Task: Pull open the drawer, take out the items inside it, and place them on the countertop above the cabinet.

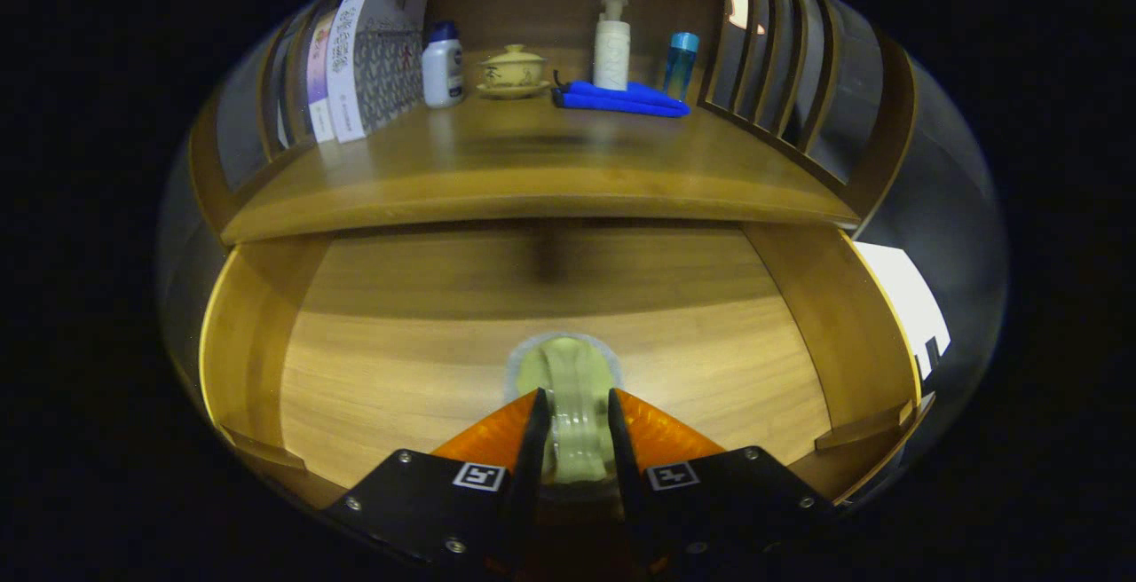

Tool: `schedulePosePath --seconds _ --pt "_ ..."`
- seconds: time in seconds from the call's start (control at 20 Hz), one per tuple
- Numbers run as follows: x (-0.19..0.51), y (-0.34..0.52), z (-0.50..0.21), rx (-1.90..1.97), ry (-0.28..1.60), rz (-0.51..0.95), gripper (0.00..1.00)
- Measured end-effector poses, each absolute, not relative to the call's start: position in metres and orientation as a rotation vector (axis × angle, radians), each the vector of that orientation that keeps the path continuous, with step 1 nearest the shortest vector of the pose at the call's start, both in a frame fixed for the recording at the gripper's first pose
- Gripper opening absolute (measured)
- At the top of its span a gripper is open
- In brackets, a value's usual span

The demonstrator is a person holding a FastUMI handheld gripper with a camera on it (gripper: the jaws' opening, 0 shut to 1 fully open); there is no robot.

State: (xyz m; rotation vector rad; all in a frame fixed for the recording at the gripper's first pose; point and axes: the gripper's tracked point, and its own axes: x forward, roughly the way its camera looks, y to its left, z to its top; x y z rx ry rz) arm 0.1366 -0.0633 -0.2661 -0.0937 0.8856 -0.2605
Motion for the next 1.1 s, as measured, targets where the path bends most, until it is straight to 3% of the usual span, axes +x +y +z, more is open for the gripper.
schedulePosePath --seconds 0.05,0.15,0.3,0.7,1.1 --pt "0.139 -0.06 -0.268 -0.08 0.873 -0.255 0.4" --pt "0.134 -0.061 -0.266 -0.11 0.862 -0.249 0.23" --pt "0.134 -0.056 -0.258 -0.109 0.822 -0.238 0.15" --pt "0.132 -0.061 -0.194 0.004 0.671 -0.274 0.13" --pt "0.173 -0.051 -0.122 0.054 0.488 -0.233 0.13"
